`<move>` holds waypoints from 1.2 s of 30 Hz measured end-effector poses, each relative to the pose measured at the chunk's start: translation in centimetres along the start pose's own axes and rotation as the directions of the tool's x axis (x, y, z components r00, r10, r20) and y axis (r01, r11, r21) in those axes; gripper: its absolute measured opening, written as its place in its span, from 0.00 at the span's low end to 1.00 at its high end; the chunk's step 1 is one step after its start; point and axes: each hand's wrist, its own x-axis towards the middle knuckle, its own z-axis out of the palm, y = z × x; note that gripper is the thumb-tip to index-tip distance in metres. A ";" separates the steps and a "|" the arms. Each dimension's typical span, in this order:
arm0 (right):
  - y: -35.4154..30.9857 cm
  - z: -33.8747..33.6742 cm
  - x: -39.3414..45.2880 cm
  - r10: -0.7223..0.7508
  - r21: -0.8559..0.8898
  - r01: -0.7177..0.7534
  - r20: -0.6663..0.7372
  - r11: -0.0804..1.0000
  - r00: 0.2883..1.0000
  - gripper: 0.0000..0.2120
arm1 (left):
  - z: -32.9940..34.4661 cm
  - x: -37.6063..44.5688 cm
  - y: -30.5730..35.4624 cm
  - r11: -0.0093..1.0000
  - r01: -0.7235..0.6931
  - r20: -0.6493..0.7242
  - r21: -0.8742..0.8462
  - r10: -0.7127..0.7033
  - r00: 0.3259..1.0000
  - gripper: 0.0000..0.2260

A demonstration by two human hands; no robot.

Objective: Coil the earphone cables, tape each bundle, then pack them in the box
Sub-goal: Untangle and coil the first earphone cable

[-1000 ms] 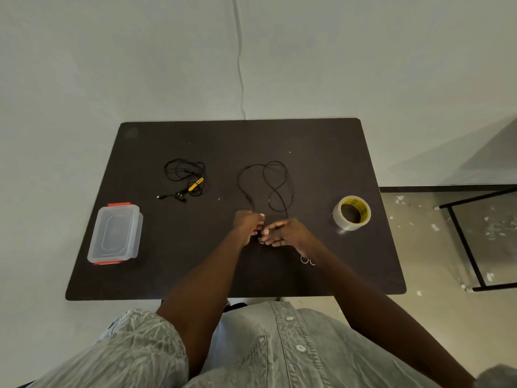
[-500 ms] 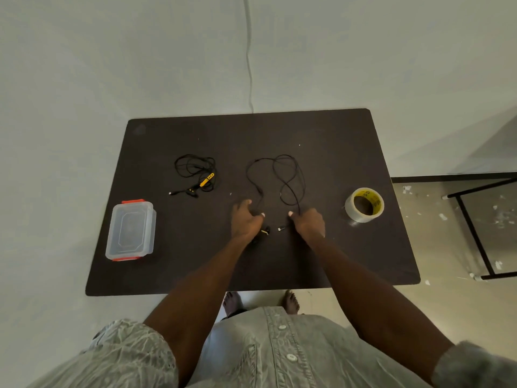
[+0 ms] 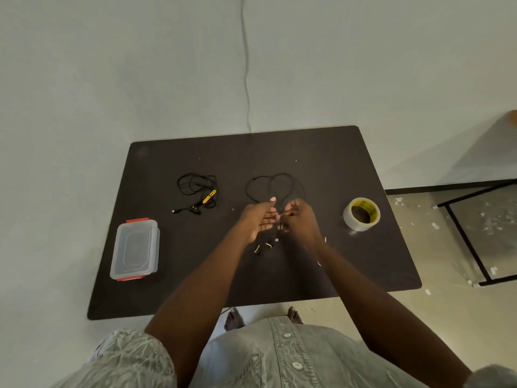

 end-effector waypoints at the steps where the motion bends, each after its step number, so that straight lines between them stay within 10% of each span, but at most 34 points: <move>1: -0.5 0.3 -0.3 -0.040 -0.033 0.040 0.008 0.999 0.999 0.09 | -0.1 -0.3 0.4 1.000 0.026 0.053 0.013 -0.027 0.998 0.11; 9: -3.7 0.2 0.0 -0.270 -0.342 0.244 -0.030 0.907 0.962 0.07 | -3.0 -2.7 2.5 0.974 -0.226 0.001 0.016 0.226 0.974 0.08; 15: -9.0 1.7 1.5 -0.404 -0.319 0.559 0.437 0.766 0.803 0.12 | -5.4 -5.1 6.5 0.952 -0.255 0.171 0.171 0.226 0.959 0.08; 31: -14.6 3.2 2.6 -0.327 -0.027 0.342 0.236 0.939 0.915 0.11 | -7.1 -7.7 10.9 0.983 -0.174 0.371 -0.065 0.185 0.910 0.12; 36: -13.7 3.4 1.7 -0.247 -0.037 0.266 0.268 0.963 0.931 0.09 | -6.3 -8.2 11.8 0.891 -0.197 0.421 -0.409 0.375 0.826 0.06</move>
